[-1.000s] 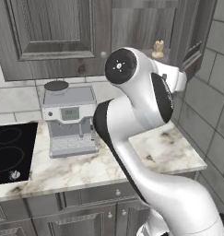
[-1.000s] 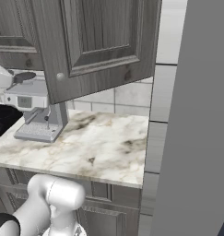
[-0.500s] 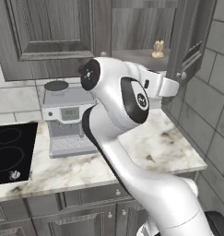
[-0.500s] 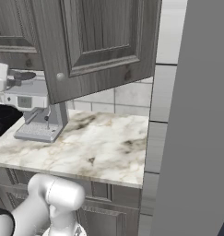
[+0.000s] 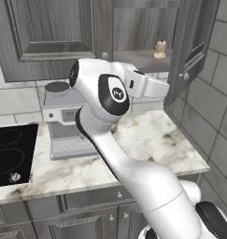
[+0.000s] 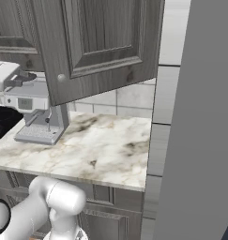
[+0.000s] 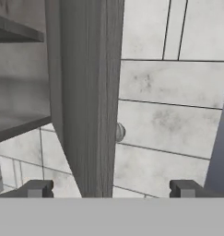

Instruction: Get the candle and the beer from the cabinet and move them to the dining counter.

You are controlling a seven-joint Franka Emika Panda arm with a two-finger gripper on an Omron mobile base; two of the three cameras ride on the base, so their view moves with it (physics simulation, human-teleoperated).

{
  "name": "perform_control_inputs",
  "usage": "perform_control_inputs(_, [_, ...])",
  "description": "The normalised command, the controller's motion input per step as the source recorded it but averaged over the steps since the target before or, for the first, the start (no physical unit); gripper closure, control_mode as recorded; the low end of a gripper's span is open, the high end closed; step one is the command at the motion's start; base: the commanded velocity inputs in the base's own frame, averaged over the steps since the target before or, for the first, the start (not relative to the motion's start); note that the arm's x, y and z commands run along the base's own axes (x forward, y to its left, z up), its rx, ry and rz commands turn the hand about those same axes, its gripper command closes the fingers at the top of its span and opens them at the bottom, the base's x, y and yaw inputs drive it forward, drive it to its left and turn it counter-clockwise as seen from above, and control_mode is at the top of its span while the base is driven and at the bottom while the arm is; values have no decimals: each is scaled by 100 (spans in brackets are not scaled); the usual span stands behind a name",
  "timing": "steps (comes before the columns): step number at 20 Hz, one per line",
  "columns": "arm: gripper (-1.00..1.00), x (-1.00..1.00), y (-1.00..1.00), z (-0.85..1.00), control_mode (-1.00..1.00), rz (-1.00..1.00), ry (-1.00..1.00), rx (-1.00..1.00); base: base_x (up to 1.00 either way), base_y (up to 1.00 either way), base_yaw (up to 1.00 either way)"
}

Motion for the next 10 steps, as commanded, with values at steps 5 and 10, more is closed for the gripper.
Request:
perform_control_inputs(5, [-100,11,-14,-1,-100,-16,-2,-3,0,0,0])
perform_control_inputs(10, [-100,11,-15,0,-100,-9,0,-3,0,0,0])
